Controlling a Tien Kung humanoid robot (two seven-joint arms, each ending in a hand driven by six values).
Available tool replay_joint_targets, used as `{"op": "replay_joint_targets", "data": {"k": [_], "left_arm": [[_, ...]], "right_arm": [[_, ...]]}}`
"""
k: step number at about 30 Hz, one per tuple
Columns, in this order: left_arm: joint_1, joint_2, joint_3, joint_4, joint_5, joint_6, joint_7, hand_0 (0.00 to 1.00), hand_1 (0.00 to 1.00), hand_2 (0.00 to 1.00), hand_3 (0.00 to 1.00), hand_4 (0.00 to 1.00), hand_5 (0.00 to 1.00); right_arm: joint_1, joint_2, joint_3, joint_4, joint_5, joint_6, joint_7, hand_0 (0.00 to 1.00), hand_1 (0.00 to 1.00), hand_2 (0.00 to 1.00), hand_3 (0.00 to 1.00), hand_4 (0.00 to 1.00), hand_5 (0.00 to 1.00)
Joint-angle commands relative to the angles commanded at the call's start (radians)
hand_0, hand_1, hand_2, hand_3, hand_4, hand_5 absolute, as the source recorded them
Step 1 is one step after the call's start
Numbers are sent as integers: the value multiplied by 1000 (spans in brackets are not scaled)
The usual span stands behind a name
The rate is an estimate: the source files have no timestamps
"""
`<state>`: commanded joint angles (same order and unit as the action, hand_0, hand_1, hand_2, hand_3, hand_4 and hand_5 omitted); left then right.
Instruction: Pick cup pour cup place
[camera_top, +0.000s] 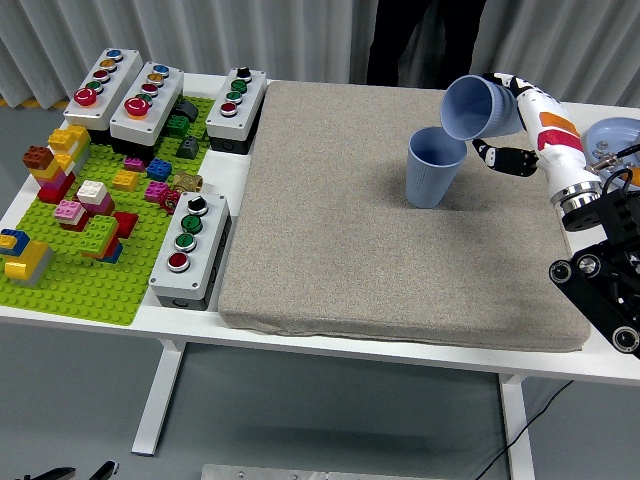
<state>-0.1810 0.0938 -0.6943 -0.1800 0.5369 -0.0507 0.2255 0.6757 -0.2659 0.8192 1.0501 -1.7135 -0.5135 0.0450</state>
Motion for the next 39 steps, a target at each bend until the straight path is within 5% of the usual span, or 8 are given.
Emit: {"op": "replay_joint_targets", "data": {"k": [39], "left_arm": [[2,2,3,0,-1,0,0,774,789,856,736,514,957]], "right_arm": [[27,-5,-46,-53,-61,-35,3,811,698,584,568,584,71]]}}
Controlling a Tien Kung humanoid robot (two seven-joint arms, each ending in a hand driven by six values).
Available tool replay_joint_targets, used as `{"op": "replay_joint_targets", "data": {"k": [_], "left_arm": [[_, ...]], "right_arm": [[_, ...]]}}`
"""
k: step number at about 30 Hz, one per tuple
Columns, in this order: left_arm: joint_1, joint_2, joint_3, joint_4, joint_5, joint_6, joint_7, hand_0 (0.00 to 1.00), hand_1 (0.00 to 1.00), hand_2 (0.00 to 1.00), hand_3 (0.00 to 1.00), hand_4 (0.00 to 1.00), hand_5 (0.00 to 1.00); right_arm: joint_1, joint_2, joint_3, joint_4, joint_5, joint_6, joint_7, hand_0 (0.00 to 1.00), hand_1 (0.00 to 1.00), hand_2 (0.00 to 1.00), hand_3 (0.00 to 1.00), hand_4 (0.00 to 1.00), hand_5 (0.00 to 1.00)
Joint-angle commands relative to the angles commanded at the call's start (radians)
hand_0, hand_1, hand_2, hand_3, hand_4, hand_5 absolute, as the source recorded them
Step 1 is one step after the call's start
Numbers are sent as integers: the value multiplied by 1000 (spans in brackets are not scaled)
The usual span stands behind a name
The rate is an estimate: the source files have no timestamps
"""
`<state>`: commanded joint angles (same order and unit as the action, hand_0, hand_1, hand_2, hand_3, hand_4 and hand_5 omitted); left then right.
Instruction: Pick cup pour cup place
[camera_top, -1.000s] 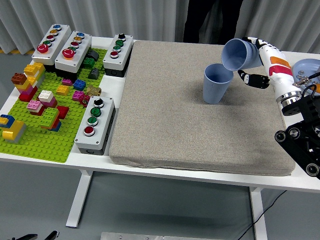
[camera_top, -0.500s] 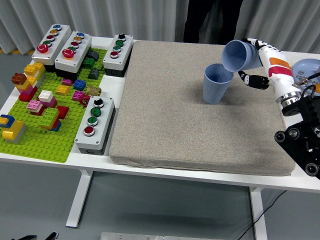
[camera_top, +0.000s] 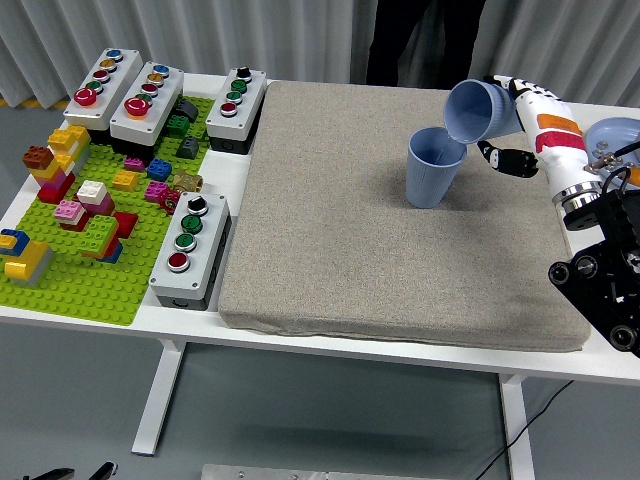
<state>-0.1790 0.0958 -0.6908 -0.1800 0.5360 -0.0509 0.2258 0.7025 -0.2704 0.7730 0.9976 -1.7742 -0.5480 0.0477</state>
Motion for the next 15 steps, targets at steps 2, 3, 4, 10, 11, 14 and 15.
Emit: {"op": "replay_joint_targets", "data": {"k": [2,3,4,10,11,14,15], "left_arm": [[0,0,1,0,-1,0,0,774,789,856,736,514,957],[-1,0,1,0,-2,0,0,774,789,856,736,514,957],[-2,0,2,0,-3,0,0,774,789,856,736,514,957],[-3,0,3,0,-3,0,-1,775,789,856,736,514,956],[-3,0,2,0,-3,0,-1,775,789,856,736,514,956],[-3,0,1,0,-2,0,0,775,790,856,736,514,956],[-2,0,1,0,-1,0,0,775,790,856,736,514,956]], "right_arm": [[1,-1,-3,-1,-3,-3,0,811,698,584,568,584,71],[3,0,-7,-4,-8,-5,0,811,698,584,568,584,71],[5,0,-11,-8,-8,-6,0,811,698,584,568,584,71],[8,0,-15,-19,-13,-8,-1,812,698,584,567,582,69],[8,0,-15,-19,-13,-8,-1,812,698,584,567,582,69],[9,0,-16,-20,-17,-8,-3,812,698,582,564,578,65],[10,0,-17,-19,-19,-9,-3,812,698,582,564,578,65]]}}
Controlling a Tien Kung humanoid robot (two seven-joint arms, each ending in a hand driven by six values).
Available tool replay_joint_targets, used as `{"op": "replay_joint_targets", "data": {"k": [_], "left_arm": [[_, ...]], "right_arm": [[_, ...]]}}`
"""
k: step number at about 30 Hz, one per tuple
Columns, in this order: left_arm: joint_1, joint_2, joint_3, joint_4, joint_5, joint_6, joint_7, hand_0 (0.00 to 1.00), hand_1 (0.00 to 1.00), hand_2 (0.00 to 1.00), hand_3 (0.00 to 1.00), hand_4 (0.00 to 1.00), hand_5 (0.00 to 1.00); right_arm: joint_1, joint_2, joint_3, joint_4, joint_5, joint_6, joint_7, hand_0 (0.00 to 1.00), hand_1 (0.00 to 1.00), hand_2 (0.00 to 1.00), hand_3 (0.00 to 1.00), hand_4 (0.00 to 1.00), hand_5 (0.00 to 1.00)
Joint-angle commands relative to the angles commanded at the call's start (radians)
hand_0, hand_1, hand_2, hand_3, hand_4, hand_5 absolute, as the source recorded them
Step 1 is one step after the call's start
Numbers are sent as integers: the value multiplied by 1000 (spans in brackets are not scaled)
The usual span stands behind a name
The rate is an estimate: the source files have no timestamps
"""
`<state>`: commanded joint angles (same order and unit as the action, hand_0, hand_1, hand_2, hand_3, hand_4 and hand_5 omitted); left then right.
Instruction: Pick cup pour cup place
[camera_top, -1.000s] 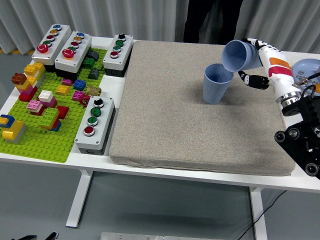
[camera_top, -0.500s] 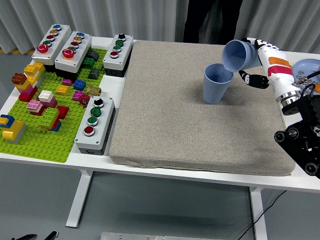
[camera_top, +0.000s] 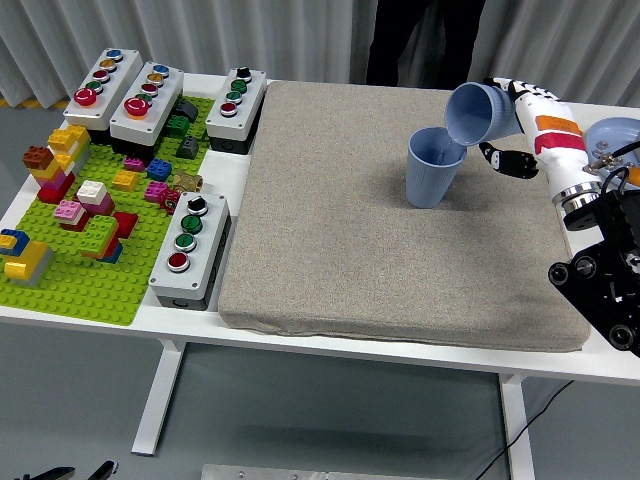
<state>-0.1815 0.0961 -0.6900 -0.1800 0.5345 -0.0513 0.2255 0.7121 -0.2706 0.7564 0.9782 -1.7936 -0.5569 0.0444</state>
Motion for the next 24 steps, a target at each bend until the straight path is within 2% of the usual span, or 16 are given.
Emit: {"op": "replay_joint_targets", "data": {"k": [24], "left_arm": [[0,0,0,0,-1,0,0,776,789,858,734,514,957]], "right_arm": [[25,-19,-45,13,-50,-1,-28,821,702,587,562,577,56]]}}
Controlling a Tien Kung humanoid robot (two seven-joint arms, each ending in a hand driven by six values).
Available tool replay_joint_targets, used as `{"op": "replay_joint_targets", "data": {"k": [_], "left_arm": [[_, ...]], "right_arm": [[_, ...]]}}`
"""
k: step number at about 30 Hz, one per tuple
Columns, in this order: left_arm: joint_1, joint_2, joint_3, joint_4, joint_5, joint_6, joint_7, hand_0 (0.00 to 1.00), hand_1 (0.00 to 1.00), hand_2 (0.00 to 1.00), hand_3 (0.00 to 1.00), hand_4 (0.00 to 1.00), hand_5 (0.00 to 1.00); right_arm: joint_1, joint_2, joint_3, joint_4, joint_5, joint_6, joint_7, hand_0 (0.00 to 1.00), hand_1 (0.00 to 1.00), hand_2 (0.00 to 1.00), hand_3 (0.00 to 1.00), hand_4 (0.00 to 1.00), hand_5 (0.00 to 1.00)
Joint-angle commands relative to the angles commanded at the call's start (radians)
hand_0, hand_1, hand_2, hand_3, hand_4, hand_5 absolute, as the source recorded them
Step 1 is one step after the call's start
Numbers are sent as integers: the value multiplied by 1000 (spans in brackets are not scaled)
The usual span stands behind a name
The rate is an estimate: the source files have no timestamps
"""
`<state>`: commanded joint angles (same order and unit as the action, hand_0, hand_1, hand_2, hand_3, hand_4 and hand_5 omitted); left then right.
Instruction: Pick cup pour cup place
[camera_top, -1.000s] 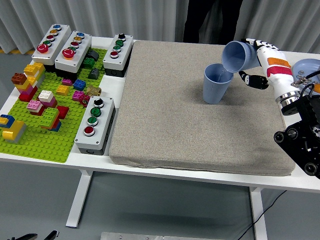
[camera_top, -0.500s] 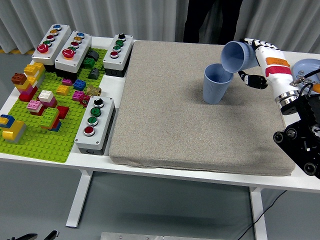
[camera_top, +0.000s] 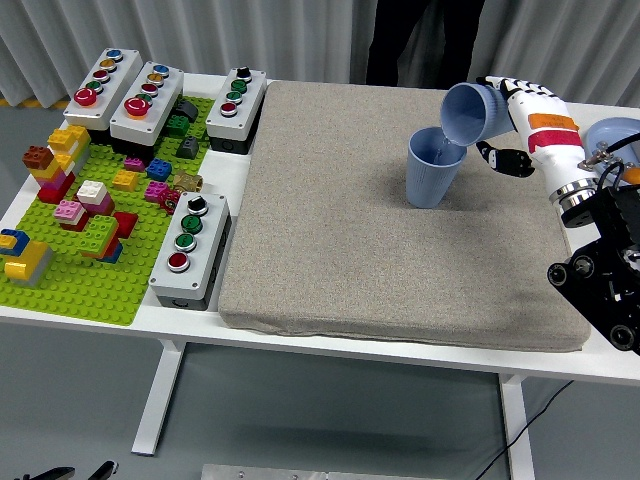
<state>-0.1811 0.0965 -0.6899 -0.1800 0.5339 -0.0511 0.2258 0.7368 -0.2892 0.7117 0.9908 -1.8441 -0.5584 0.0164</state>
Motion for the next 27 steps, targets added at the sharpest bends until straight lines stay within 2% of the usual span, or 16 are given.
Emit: {"op": "replay_joint_targets", "data": {"k": [12,16,27], "left_arm": [[4,1,0,0,1,0,1,777,790,857,735,514,957],[3,1,1,0,2,0,1,777,790,858,736,514,956],[3,1,1,0,-1,0,0,777,790,858,736,514,956]], "right_arm": [[10,-6,-17,3,-60,5,-32,836,711,590,558,576,38],[14,-10,-18,3,-74,25,-41,843,714,597,556,577,29],[21,-17,-31,2,-98,23,-62,857,725,601,551,577,18]]}}
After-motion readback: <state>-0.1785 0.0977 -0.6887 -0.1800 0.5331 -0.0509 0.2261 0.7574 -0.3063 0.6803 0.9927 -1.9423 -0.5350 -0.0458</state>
